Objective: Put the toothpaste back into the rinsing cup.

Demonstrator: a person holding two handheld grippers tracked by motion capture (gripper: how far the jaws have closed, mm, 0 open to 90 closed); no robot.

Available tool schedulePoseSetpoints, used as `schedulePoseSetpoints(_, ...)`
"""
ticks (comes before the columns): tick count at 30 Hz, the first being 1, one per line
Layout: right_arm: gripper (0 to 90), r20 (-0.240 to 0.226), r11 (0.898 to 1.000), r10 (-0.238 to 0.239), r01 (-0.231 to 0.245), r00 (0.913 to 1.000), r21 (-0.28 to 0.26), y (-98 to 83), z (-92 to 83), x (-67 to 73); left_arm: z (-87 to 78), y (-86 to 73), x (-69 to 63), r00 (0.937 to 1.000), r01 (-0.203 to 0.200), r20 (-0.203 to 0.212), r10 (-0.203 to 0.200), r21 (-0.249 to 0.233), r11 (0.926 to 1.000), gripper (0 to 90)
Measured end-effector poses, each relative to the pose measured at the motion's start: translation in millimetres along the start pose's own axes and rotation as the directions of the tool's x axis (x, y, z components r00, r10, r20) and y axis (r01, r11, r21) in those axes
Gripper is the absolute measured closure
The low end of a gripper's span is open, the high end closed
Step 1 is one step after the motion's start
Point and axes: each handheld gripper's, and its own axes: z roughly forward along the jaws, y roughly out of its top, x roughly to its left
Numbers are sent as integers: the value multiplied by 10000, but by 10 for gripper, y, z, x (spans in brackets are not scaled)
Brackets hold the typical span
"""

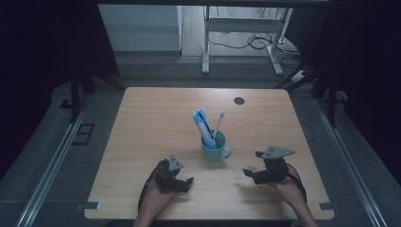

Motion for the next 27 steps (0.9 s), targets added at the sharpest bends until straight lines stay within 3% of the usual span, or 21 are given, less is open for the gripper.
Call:
schedulePoseSetpoints(8, 116, 231, 9994, -96, 88, 9997, 349, -171, 46, 10, 1, 0, -4, 10000, 51, -15, -51, -25, 10000, 95)
schedulePoseSetpoints(18, 118, 195, 9976, -133, 120, 9997, 683, -338, 129, 19, 2, -1, -5, 10000, 62, -14, -62, -28, 10000, 95)
schedulePoseSetpoints(27, 130, 126, 9965, -122, 111, 9998, 823, -383, 159, 12, 2, -1, -5, 10000, 69, -11, -69, -25, 10000, 95)
